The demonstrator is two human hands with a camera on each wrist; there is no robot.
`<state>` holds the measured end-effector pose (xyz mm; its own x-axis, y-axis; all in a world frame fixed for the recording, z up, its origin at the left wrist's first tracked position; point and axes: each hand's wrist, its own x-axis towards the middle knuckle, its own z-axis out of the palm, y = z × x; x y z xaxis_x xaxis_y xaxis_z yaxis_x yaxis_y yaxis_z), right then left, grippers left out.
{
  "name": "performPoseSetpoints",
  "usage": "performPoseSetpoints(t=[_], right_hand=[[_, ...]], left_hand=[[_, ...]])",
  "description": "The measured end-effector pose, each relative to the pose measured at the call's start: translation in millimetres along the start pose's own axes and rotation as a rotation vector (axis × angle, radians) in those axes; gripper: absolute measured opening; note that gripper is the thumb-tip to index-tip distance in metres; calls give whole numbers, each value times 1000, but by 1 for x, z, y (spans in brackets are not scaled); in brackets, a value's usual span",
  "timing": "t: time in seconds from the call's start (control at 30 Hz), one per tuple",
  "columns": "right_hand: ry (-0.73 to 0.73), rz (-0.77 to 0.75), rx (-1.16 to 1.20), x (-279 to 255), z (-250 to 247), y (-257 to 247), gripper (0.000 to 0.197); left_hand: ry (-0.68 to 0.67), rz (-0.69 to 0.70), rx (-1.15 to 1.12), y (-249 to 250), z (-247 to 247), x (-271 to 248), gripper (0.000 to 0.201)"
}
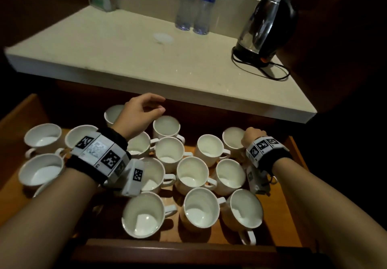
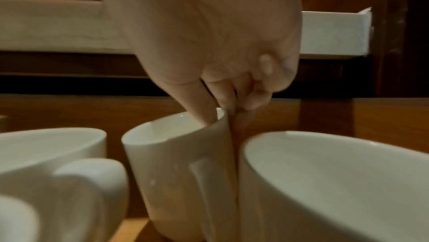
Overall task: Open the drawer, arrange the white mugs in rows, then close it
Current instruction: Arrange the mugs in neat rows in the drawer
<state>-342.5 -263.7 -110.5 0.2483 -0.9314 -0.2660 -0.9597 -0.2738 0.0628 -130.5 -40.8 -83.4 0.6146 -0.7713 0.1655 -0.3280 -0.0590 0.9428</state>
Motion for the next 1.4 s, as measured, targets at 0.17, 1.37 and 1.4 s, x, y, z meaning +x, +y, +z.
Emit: performPoseSetpoints(t=[0.17, 1.37, 1.4], right_hand=[[-24, 27, 55, -2, 4, 10, 32], [-235, -223, 660, -118, 11, -286, 40], [-251, -214, 683, -119, 13, -287, 40]], left_hand=[[101, -53, 62, -7, -52, -17, 21], [-191, -468, 95, -91, -134, 36, 39], [-191, -454, 128, -93, -133, 35, 36]])
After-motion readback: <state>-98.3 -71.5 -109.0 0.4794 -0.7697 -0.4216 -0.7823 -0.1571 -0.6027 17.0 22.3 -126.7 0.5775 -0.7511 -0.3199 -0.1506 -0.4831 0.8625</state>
